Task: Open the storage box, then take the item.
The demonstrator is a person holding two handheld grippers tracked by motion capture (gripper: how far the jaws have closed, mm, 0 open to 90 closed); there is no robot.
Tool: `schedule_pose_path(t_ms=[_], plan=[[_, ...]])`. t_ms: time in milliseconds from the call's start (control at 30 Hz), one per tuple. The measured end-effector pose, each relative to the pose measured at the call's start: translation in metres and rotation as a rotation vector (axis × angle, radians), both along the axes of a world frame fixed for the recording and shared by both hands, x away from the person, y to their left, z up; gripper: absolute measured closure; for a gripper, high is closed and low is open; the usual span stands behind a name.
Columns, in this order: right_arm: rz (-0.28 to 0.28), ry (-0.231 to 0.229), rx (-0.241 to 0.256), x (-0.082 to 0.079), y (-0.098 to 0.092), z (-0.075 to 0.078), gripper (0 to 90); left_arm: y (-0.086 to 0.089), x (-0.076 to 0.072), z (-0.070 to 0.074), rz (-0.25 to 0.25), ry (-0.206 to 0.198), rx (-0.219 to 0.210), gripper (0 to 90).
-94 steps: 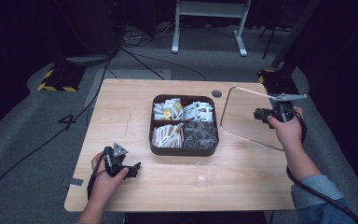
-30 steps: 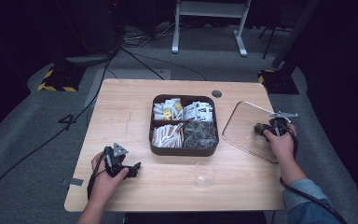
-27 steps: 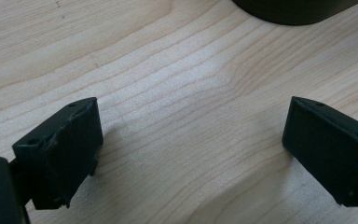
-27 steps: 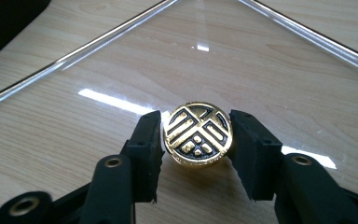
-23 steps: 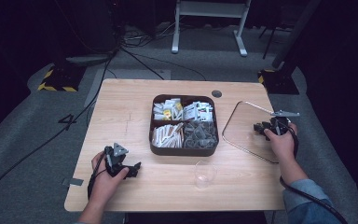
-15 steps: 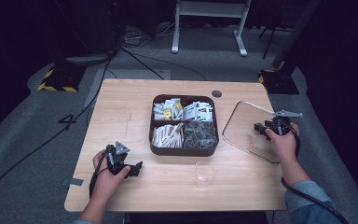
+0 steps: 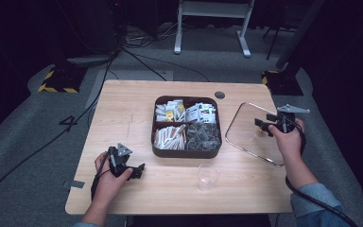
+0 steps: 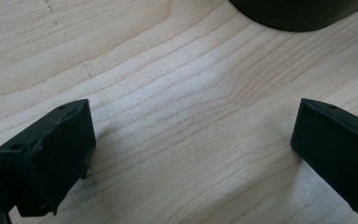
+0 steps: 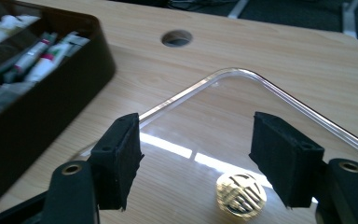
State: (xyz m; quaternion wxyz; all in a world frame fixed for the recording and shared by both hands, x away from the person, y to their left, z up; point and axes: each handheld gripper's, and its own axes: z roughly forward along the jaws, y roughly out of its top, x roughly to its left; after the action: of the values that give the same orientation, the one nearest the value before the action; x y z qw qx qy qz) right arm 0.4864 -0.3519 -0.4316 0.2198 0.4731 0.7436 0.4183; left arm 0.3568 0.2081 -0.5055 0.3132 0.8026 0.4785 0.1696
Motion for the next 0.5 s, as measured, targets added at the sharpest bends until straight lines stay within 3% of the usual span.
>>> schedule_pose_path(t_ms=[200, 300, 500], plan=[[0.090, -0.036, 0.016, -0.005, 0.028, 0.018, 34.7, 0.000, 0.000, 0.000, -0.002, -0.001, 0.002, 0.2], [0.139, -0.035, 0.024, -0.006, 0.044, 0.024, 35.5, 0.000, -0.001, 0.000, -0.004, 0.001, 0.001, 0.2], [0.253, -0.009, 0.091, -0.005, 0.080, 0.032, 38.7, 0.000, -0.001, 0.000, -0.005, 0.001, 0.002, 0.2]])
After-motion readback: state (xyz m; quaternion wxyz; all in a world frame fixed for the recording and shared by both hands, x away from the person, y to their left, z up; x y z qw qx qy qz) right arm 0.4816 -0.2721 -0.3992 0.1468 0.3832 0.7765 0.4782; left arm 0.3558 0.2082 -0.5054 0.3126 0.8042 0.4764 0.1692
